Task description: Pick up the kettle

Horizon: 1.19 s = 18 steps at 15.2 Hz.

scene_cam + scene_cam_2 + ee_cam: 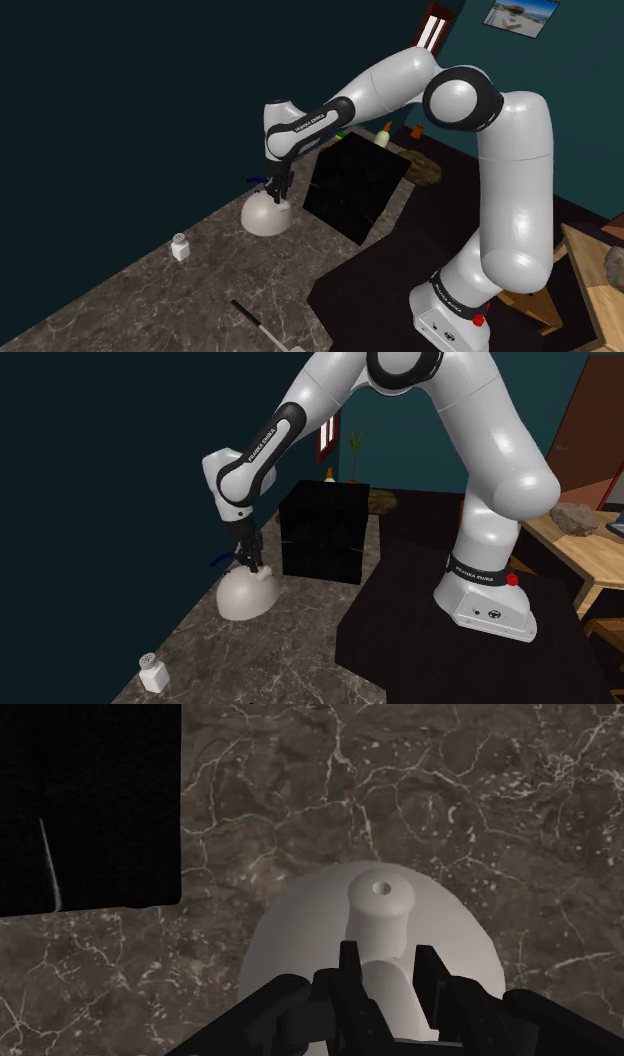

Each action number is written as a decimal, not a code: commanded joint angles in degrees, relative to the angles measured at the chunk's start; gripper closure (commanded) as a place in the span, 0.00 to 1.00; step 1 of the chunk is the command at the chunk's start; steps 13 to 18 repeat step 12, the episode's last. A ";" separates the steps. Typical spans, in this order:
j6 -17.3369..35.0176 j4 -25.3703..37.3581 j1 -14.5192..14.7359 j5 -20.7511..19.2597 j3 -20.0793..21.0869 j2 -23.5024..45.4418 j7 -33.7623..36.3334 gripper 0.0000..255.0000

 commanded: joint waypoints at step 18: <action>-5.99 0.30 -0.38 0.75 0.50 -5.77 -0.40 1.00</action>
